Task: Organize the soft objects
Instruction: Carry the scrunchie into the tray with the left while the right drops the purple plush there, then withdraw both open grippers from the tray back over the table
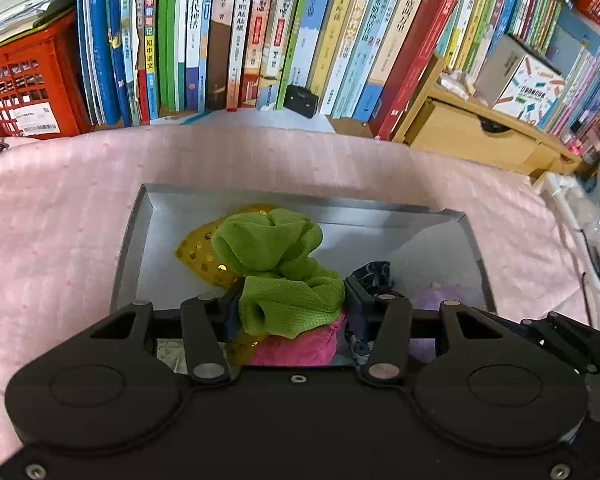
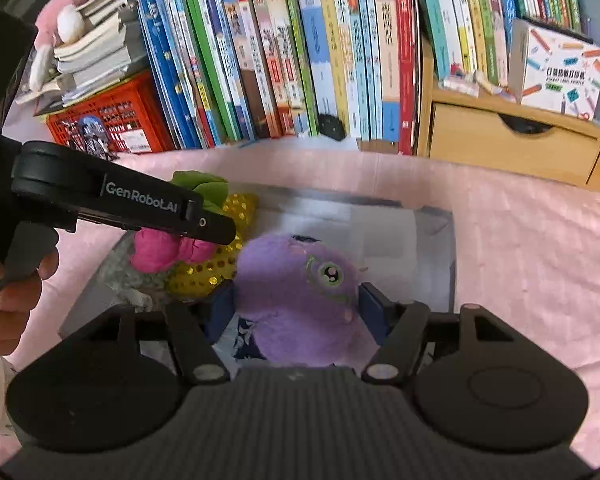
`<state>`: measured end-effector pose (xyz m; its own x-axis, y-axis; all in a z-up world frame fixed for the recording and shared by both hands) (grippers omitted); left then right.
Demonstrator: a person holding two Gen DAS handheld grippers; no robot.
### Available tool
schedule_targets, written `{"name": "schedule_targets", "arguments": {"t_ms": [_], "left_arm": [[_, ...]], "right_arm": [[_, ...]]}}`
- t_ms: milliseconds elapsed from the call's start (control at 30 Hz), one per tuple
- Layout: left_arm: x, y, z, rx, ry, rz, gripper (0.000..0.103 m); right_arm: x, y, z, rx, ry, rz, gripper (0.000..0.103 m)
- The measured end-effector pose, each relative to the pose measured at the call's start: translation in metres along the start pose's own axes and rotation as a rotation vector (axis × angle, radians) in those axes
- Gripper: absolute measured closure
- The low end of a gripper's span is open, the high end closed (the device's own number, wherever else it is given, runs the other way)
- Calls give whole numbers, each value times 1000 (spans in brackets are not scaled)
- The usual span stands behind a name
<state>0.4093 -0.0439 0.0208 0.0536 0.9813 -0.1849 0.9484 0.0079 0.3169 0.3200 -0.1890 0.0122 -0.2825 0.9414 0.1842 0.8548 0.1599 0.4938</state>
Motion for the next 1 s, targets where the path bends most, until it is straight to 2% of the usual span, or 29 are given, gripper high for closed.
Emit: {"name": "schedule_targets", "arguments": {"t_ms": [267, 300, 333, 533, 633, 1000], "left_arm": [[-4, -5, 4, -13, 22, 37, 51], [-5, -5, 3, -19, 29, 42, 49], [-5, -6, 2, -26, 40, 48, 46], [-5, -12, -16, -75, 80, 87, 30], [-4, -16, -30, -110, 86, 92, 26], [-1, -44, -81, -215, 75, 105, 21]], "right_arm": [[2, -3, 6, 0, 13, -9, 32], [2, -3, 6, -5, 14, -9, 30], [1, -3, 5, -13, 13, -9, 23], [0, -5, -7, -55, 41, -3, 18], [1, -7, -17, -83, 44, -1, 16], [2, -17, -66, -207, -4, 1, 12]]}}
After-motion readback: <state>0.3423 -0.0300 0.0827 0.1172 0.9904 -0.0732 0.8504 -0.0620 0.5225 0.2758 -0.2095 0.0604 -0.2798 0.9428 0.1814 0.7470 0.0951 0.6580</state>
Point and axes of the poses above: each gripper's, at about its wrist camera, not at the fingertips, and z roughly the way its jaws point, x to its left, y to its top, the point moved 5 cm from there along z, roughly the way its jaws point, and after that the axes turned 12 degrees about x, right-handed, at the moved point
